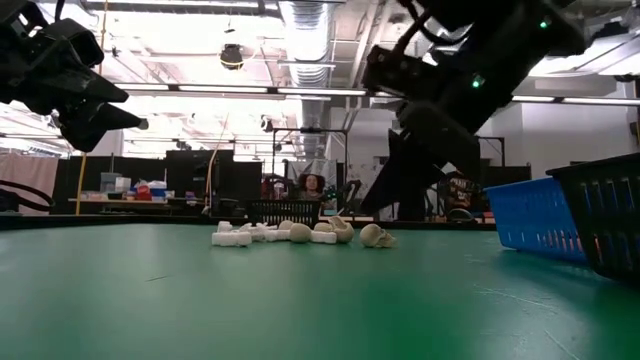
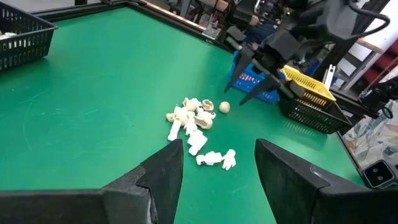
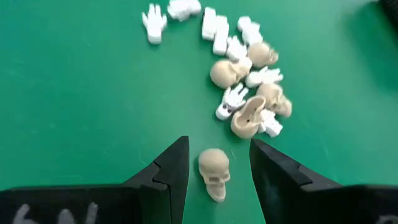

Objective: Sort Halloween decoration
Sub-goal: Put the gray skull toy into the top black bin

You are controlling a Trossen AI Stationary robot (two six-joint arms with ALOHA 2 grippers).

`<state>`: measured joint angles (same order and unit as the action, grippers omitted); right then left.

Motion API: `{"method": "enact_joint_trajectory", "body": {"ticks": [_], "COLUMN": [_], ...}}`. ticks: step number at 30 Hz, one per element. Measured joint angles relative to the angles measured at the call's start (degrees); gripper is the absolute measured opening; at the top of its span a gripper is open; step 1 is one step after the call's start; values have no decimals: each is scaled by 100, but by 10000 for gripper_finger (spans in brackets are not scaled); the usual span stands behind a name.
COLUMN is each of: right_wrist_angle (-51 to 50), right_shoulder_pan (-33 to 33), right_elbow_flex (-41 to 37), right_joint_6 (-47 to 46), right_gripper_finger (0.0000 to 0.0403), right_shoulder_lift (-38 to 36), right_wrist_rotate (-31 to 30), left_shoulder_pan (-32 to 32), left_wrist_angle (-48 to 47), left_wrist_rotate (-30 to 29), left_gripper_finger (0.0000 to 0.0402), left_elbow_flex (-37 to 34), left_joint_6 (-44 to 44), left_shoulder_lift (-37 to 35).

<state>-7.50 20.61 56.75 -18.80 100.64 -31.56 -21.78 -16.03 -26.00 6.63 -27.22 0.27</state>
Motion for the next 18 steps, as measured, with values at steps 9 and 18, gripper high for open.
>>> {"method": "enact_joint_trajectory", "body": {"ticks": [9,18], "right_wrist_angle": [46,698], "right_shoulder_pan": [-415,-613], "right_elbow_flex": [-7,-549], "right_joint_6": [512,534], "right_gripper_finger": [166,166], "right_shoulder_lift": [-2,-5], "right_wrist_rotate": [1060,1217], "left_shoulder_pan": [0,0], "left_wrist_angle": [-9,-9], "left_wrist_rotate": [2,4], "left_gripper_finger": [189,189], "left_elbow_flex": [0,0], "left_joint_6": [24,41], "left_shoulder_lift": [0,0]}}
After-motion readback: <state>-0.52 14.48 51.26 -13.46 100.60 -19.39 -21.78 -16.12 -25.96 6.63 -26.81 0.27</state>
